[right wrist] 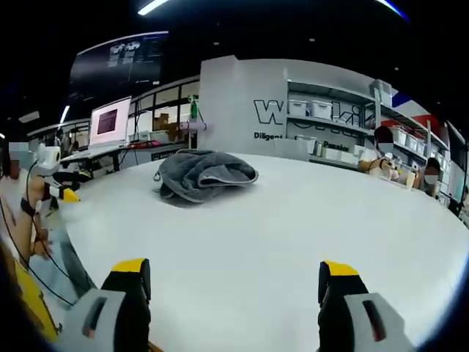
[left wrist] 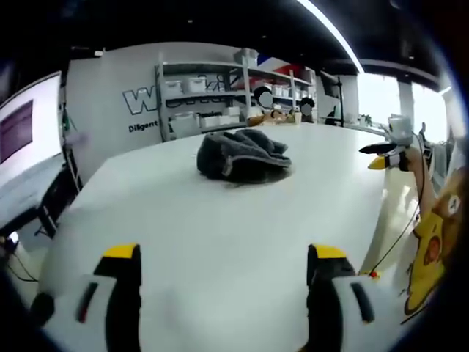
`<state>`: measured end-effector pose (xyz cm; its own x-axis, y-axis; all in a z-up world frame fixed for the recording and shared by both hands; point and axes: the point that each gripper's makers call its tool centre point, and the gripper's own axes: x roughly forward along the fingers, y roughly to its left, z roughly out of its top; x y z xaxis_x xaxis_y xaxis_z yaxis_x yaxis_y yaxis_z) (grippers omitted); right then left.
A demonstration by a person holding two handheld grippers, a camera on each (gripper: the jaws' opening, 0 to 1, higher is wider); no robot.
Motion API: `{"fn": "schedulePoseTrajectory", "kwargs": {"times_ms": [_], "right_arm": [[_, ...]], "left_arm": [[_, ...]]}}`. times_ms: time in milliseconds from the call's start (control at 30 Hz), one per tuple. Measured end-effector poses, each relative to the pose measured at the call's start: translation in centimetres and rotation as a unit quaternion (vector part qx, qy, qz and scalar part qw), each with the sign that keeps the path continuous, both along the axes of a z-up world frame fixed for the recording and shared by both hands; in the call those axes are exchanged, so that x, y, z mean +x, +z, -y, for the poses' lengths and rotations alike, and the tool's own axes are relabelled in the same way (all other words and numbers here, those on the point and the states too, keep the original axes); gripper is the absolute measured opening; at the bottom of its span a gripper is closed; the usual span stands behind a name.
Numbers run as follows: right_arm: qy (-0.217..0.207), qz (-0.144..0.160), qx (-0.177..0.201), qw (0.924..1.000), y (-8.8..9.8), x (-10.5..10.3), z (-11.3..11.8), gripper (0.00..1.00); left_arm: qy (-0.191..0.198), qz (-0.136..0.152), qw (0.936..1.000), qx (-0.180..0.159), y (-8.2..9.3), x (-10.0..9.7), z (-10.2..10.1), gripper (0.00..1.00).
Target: Fold the towel on the table until its edges align and the towel forms a compact rectangular stack.
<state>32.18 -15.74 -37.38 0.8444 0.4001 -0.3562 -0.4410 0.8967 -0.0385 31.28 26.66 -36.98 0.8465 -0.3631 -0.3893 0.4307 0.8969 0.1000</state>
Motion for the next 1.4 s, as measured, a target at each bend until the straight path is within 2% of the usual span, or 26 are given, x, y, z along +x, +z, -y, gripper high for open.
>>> {"fn": "schedulePoseTrajectory", "kwargs": {"times_ms": [300, 433, 567, 800, 867, 967, 1133, 1400], "right_arm": [[-0.005, 0.0, 0.002, 1.0, 0.0, -0.3, 0.4, 0.99], [-0.01, 0.0, 0.003, 0.9999, -0.1, -0.6, 0.9, 0.99], [-0.016, 0.0, 0.004, 0.9999, -0.1, -0.9, 1.4, 0.99], [-0.026, 0.0, 0.004, 0.9996, -0.3, -1.4, 2.2, 0.99], [-0.029, 0.0, 0.005, 0.9996, -0.3, -1.5, 2.4, 0.99], [-0.031, 0.0, 0.005, 0.9995, -0.3, -1.7, 2.6, 0.99], [-0.038, 0.003, 0.004, 0.9993, -0.2, -2.2, 3.1, 0.99], [-0.049, 0.002, 0.005, 0.9988, -0.4, -2.8, 3.8, 0.99]], "left_arm": [[-0.024, 0.003, 0.9997, 0.0, 0.4, 1.6, 0.9, 0.99], [-0.056, 0.004, 0.9984, 0.009, 0.6, 2.7, 2.2, 0.99], [-0.075, 0.0, 0.9972, -0.003, 0.5, 4.3, 3.1, 0.98], [-0.095, -0.006, 0.9954, 0.005, -0.2, 7.4, 4.6, 0.97], [-0.103, 0.015, 0.9945, 0.004, 0.2, 8.8, 5.4, 0.97], [-0.11, 0.023, 0.9936, 0.011, 0.2, 9.9, 6.6, 0.97], [-0.131, 0.055, 0.9893, 0.032, 1.0, 12.1, 7.8, 0.95], [-0.15, 0.068, 0.9853, 0.045, 1.7, 15.1, 9.8, 0.88]]}}
